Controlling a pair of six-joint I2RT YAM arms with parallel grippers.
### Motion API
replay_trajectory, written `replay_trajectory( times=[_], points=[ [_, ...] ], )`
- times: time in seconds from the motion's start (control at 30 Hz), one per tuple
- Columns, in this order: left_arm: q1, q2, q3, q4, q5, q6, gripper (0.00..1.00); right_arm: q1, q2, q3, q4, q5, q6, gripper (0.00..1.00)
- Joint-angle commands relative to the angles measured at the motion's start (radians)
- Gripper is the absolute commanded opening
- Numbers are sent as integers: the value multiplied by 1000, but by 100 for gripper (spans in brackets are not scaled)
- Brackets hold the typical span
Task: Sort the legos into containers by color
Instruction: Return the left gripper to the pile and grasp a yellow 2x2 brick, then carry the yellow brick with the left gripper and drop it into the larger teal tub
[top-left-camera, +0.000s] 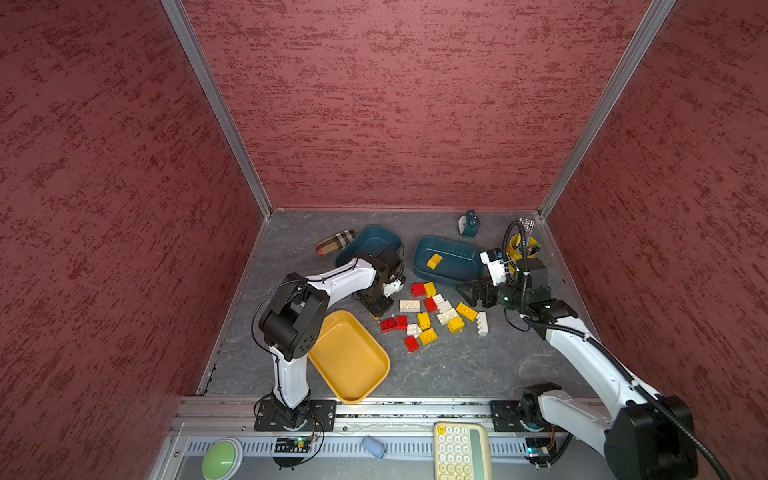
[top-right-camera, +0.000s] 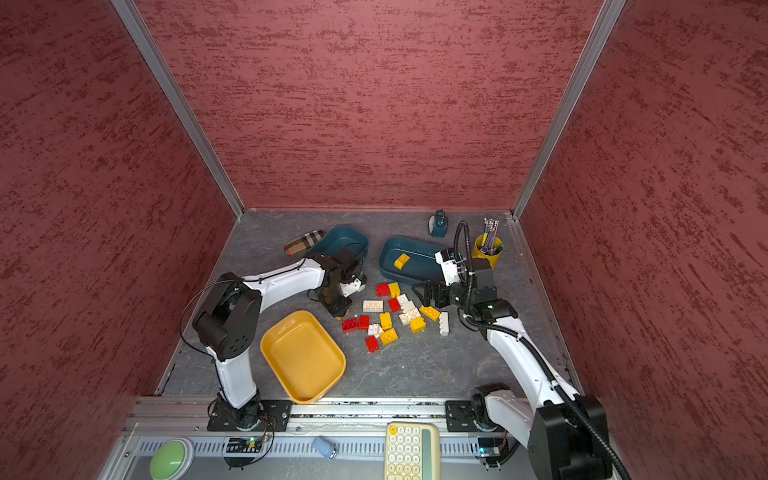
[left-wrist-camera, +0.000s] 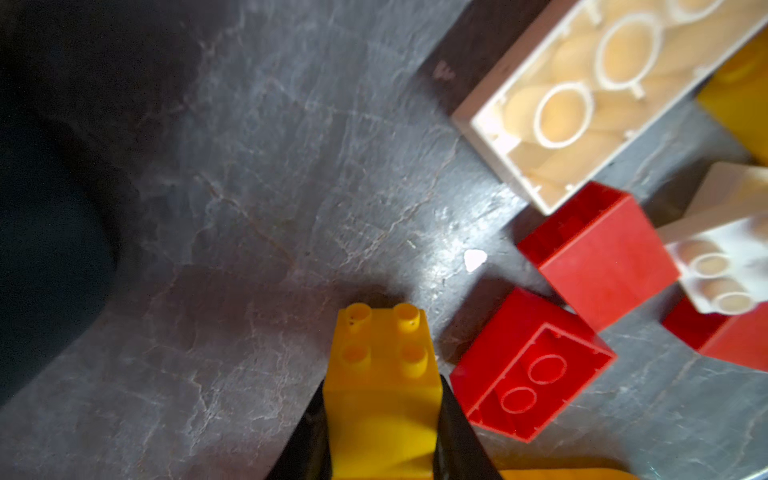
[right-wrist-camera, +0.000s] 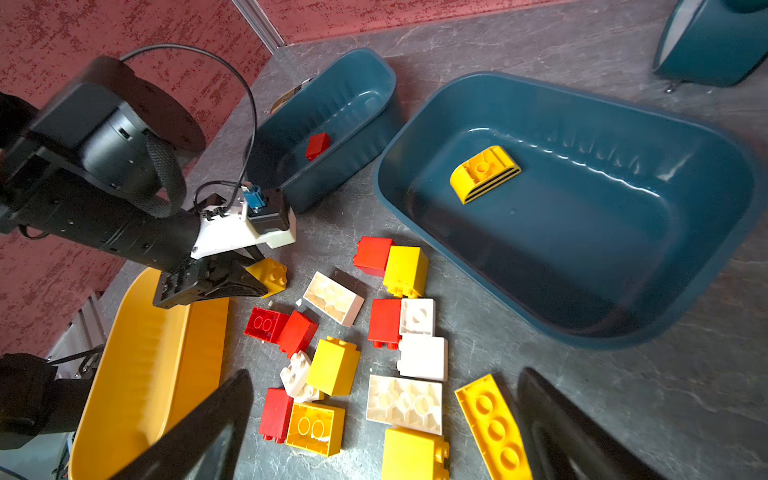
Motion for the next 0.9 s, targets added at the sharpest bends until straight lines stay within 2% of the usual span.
replay_trajectory(
  times=[0.0,0.2,0.57,0.87],
  points=[
    [-25,-37,93,-29,64,-39,26,4,-8,5,22,27,7,99],
    [-49,9,289,-4,165,-82,27,-5,16,24,69,29,40,99],
    [-46,248,614,95,111,-165,27,-42,28,78,68,55,53,99],
    [-27,448,866,101,54,-213,28,-51,28,84,55,79,52,99]
  ],
)
